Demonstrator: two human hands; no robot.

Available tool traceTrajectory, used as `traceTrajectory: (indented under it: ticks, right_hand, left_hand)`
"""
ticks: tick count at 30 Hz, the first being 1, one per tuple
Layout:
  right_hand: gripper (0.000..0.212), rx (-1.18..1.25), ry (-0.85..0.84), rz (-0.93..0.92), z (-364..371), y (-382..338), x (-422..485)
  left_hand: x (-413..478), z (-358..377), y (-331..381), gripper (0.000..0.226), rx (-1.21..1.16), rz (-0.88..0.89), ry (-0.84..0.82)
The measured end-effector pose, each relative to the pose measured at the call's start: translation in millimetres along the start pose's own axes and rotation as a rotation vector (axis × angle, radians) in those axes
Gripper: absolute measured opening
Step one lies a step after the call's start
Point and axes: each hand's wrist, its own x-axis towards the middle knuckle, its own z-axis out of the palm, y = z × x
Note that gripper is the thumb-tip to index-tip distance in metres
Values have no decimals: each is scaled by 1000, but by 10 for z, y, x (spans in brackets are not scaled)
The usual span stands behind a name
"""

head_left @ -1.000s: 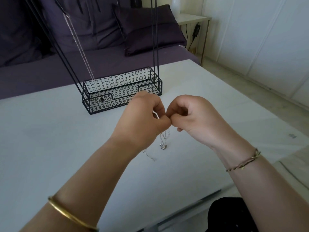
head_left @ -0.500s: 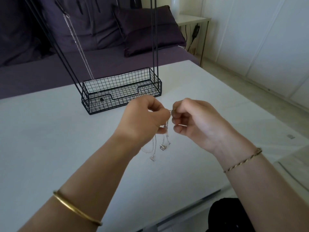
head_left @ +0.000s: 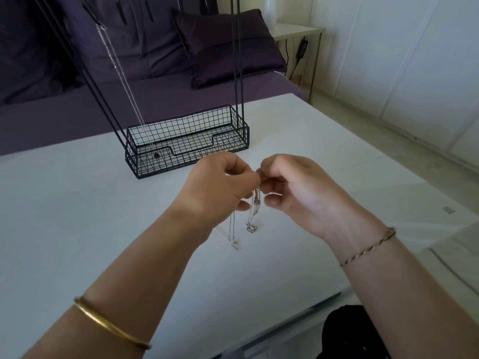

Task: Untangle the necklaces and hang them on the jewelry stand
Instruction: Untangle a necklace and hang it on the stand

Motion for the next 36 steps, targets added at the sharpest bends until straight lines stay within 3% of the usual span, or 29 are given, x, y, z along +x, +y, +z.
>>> traceTrajectory:
  ticks: [3,7,13,15,19,25,32,36]
  right_hand:
    - [25,79,57,-53,43,33,4]
    - [22,-31,110,-180,40,62,5]
    - [25,-458,80,-300,-2,-29,-52]
    - [24,-486,87,-303,-16,-35,-60]
    - [26,-305,138,-222,-125,-47,-22]
    - [25,-213,154,-198,-155,-31,17]
    - [25,-427,177,-301,-151,-29,-7]
    - [25,-514,146,-338,-117,-40,-25]
  left_hand:
    - [24,10,8,9,-51,-7,-4]
    - [22,37,-7,8,71,46,73]
    - [-27,44,-26,15,443,371,168]
    - [-19,31,-38,14,415,326,129]
    - [19,-58,-61,7,164,108,40]
    - [28,-38,-44,5,126,72,-29]
    - [37,-29,-22,17,43,9,-9]
    - [41,-13,17,19,-131,-66,-4]
